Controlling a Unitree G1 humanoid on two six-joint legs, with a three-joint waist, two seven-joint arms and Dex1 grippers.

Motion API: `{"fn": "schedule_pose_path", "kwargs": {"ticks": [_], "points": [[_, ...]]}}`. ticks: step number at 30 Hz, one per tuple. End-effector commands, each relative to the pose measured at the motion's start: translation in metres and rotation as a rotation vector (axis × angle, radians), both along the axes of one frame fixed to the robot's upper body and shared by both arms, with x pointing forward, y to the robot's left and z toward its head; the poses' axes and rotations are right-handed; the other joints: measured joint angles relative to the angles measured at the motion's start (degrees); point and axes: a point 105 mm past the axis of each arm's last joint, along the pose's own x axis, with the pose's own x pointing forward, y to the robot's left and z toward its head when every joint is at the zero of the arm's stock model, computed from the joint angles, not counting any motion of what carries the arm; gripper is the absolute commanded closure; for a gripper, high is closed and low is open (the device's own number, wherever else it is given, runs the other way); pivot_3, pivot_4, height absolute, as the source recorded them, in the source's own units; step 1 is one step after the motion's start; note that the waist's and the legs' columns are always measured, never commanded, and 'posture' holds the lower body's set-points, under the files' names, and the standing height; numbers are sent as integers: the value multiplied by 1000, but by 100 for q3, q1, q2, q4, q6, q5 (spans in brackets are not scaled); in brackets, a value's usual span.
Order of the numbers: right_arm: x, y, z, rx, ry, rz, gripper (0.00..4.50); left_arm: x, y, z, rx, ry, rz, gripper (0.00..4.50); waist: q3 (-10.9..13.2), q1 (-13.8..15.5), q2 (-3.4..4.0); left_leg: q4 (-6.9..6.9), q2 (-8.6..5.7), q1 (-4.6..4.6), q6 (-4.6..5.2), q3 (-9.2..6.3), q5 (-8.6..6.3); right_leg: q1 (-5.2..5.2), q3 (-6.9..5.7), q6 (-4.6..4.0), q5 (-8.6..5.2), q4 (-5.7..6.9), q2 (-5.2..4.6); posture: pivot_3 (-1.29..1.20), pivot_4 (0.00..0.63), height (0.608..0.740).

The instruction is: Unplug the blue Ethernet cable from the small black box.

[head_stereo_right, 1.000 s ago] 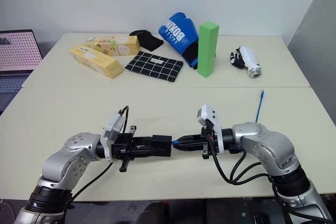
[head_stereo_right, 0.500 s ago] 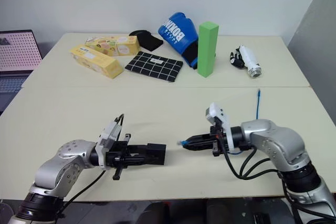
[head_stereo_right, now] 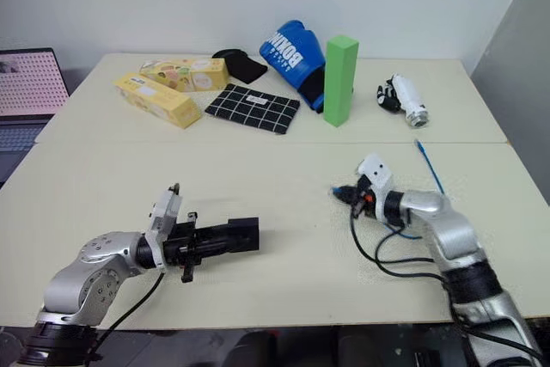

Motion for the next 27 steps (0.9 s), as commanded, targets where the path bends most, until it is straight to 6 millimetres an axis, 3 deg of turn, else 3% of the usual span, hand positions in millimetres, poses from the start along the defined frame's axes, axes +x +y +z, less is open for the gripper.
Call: {"fn": "schedule_pose_path", "kwargs": {"ticks": [1,2,8,14,17,20,27], "points": [[13,3,6,16,-63,-57,3764,0,-2,9,-5,-42,27,3729,0,-1,0,0,0,-4,0,1,0,-2,0,0,0,-3,0,0,150,740],[11,5,5,20,-50,-44,3721,1,-2,10,-1,-50,44,3729,0,-12,0,0,2,-6,0,1,0,-5,1,0,0,-2,-1,0,150,740],[0,5,12,32,-18,15,2387,10,3,12,24,-82,146,3729,0,-1,1,2,3,-6,0,-1,0,-4,1,0,0,1,-1,0,150,740],[-18,-2,51,-74,-164,154,980,43,28,22,4,-208,443,3729,4,8,6,3,0,-9,1,-3,0,-4,-1,0,0,-1,-2,0,150,740],[-31,9,70,-104,-235,262,980,56,44,27,-9,-311,587,3729,2,12,3,4,-1,-10,1,-4,0,-3,-4,1,1,-2,-3,0,150,740],[-48,37,84,-80,-256,397,980,71,68,27,-15,-414,786,3729,2,-11,3,3,-3,-8,1,-2,0,-3,-2,0,1,-6,-4,0,150,740],[-59,82,94,-17,-237,509,980,89,101,8,11,-494,1050,3729,1,18,2,5,-3,-9,0,-10,0,-5,-10,-1,2,-2,-7,0,150,740]]}}
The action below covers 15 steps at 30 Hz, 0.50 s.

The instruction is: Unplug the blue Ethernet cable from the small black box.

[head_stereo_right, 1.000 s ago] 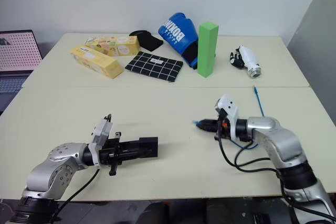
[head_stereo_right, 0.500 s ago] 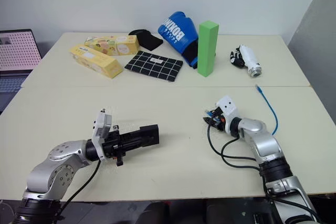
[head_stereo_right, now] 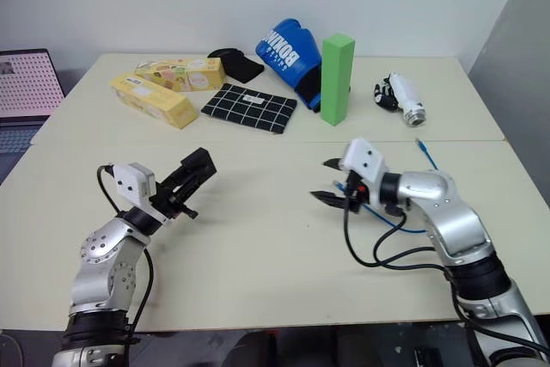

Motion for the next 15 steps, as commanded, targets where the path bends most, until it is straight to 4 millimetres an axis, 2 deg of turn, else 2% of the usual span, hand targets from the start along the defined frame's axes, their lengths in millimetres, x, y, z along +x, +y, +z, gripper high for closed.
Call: {"fn": "schedule_pose_path", "kwargs": {"ticks": [1,7,9,12,15], "points": [[-3,17,11,12,-15,42,980,7,20,0,-46,-57,137,3729,0,3,0,1,0,0,0,1,0,0,0,1,0,1,-2,0,150,740],[-3,22,12,5,-4,58,980,14,22,-26,-82,28,148,3729,-3,28,-6,18,-11,-37,0,-3,0,-18,-7,19,10,-6,-9,0,150,740],[-4,23,12,5,-1,59,957,13,25,-33,-108,54,158,3029,-3,16,-6,17,-10,-38,0,-3,1,-20,-6,19,10,-4,-8,0,150,740],[-5,23,12,8,3,59,957,11,26,-36,-135,65,151,2710,-4,3,-5,16,-8,-36,0,-3,1,-23,-7,18,10,2,-6,0,150,740],[-6,23,12,11,6,59,957,8,27,-37,-142,68,147,1965,-4,0,-5,16,-7,-36,0,-3,1,-25,-5,18,10,6,-6,0,150,740]]}}
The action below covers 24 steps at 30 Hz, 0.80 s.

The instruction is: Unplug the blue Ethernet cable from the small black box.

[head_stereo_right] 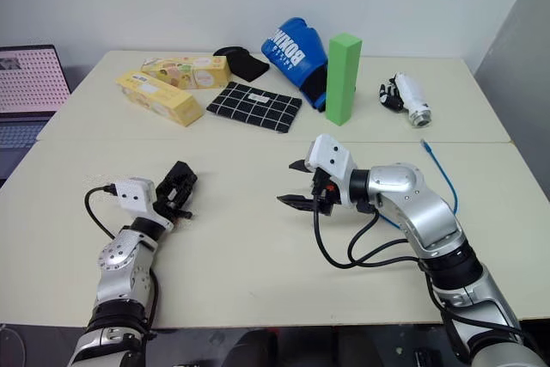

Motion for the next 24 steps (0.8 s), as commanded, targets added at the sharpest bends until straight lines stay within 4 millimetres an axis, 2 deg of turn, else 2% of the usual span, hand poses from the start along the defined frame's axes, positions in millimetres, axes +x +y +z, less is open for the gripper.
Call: {"fn": "schedule_pose_path", "kwargs": {"ticks": [1,4,6,10,14,24], "points": [[-6,5,12,22,-40,24,957,-6,5,2,-21,-14,15,1784,0,-2,0,0,0,0,0,0,0,0,0,0,0,0,0,0,150,740],[-6,5,12,27,-33,21,957,-14,11,1,-14,-1,48,1150,0,-19,0,0,3,0,0,3,0,-2,5,0,0,0,0,0,150,740],[-5,5,10,35,-21,7,957,-27,12,0,15,24,40,754,-1,-39,0,-1,6,0,0,6,0,-5,11,0,0,0,-1,0,150,740],[-2,0,3,34,6,-32,957,-46,6,-6,91,145,-17,754,-2,-55,0,-6,11,0,1,8,0,-14,19,0,0,6,-9,0,150,740],[-1,-18,-5,25,32,-94,957,-66,4,2,215,209,-91,754,-2,-40,0,-8,11,4,1,5,0,-13,16,-3,-1,16,-7,0,150,740],[-8,-87,2,-46,91,-156,957,-90,5,56,378,290,-339,754,-2,-7,-1,-10,6,5,1,7,0,-7,11,-3,-2,16,1,0,150,740]]}}
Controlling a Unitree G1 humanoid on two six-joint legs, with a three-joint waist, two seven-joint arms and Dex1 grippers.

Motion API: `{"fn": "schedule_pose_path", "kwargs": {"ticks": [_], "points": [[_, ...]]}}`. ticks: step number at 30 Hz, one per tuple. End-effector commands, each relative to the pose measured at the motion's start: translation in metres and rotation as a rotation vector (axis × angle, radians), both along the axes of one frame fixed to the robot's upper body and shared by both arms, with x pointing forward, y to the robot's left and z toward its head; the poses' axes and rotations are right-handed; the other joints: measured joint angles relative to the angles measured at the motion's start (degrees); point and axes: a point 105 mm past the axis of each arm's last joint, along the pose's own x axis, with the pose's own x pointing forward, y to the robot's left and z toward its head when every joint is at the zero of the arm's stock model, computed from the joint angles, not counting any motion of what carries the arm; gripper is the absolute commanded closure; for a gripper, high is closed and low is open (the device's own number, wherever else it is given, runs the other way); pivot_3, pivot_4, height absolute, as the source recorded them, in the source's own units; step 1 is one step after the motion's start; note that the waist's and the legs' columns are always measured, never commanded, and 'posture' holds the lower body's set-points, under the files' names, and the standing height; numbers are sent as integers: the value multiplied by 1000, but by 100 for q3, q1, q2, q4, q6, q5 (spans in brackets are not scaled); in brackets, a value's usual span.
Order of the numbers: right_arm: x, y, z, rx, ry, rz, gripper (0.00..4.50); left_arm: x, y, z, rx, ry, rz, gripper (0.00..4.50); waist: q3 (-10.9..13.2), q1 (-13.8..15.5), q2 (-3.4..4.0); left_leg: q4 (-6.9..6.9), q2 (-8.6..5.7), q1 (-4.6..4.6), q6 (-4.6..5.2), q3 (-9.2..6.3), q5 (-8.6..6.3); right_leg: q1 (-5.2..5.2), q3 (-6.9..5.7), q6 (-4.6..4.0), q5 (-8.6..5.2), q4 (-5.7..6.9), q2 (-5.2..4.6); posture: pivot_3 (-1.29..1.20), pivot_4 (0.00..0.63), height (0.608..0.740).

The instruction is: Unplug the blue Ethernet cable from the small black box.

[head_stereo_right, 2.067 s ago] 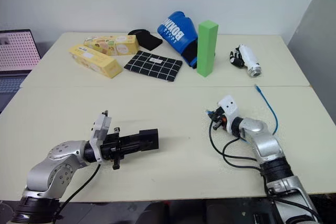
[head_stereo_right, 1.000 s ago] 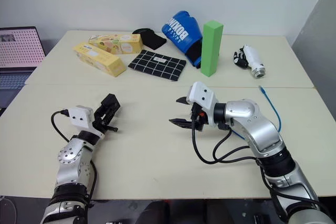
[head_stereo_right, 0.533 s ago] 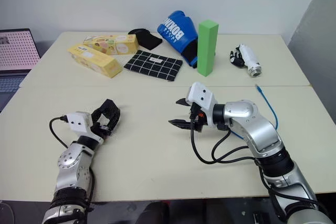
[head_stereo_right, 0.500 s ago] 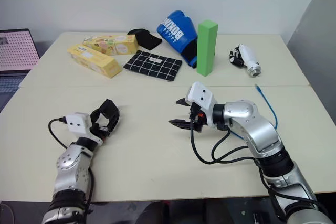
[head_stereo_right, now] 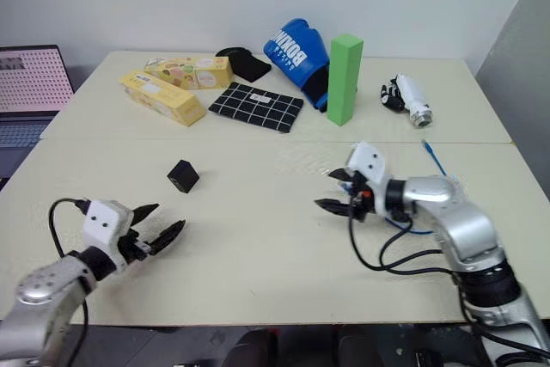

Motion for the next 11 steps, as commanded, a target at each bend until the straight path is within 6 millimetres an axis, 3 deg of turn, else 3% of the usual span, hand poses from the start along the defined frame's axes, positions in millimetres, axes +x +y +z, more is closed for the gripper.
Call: {"fn": "schedule_pose_path", "kwargs": {"ticks": [1,6,11], "points": [[-5,-24,14,-22,-14,7,957,-7,1,34,31,3,-110,754,1,-7,2,0,0,1,0,1,0,0,0,-1,0,0,4,0,150,740],[-4,-49,16,-70,-2,-38,957,-7,6,64,16,-5,-155,754,2,-10,2,-2,1,2,0,9,0,-3,0,-4,-3,1,7,0,150,740],[1,-55,18,-83,-15,-54,957,-7,7,70,-1,12,-181,754,2,-21,3,-2,3,3,0,12,0,-4,6,-4,-3,2,7,0,150,740]]}}
